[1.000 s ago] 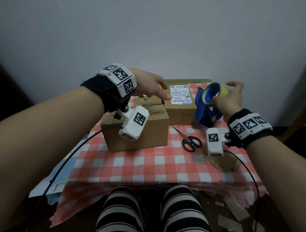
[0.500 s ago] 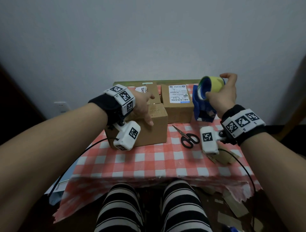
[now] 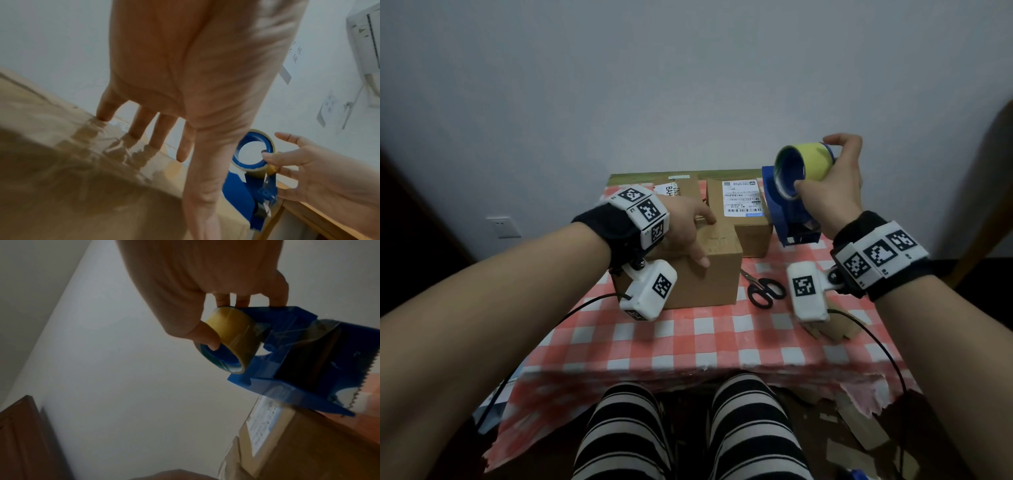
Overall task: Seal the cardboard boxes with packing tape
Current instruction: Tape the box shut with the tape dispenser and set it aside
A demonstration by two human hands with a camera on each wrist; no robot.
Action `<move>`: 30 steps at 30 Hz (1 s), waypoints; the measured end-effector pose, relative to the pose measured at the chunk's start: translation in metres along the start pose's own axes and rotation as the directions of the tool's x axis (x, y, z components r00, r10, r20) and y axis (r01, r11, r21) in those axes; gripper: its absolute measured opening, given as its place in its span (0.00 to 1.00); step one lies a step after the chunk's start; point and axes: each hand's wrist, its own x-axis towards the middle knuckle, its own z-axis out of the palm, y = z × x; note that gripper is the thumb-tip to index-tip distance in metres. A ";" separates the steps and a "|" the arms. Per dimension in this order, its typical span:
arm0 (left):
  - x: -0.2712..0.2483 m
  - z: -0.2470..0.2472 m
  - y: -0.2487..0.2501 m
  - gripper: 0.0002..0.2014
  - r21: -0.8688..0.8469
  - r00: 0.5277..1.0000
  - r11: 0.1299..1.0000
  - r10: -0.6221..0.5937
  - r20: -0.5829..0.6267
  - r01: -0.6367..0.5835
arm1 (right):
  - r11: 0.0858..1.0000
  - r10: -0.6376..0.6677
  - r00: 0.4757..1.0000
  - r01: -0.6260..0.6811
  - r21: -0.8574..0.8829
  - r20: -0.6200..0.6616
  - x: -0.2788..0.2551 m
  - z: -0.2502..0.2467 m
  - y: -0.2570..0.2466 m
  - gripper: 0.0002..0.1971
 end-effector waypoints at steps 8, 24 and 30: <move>-0.014 -0.020 -0.008 0.34 -0.175 0.990 0.983 0.029 -0.136 -0.053 | 0.996 -0.073 0.987 0.065 0.057 0.143 -0.006 -0.006 -0.017 0.34; -0.054 -0.048 -0.010 0.20 -0.624 0.936 0.698 0.256 -0.240 -0.351 | 0.948 -0.301 0.723 0.154 0.279 0.622 -0.036 -0.024 -0.057 0.32; -0.058 -0.045 -0.016 0.20 -0.671 0.939 0.658 0.261 -0.223 -0.342 | 0.946 -0.317 0.688 0.178 0.271 0.653 -0.035 -0.012 -0.056 0.35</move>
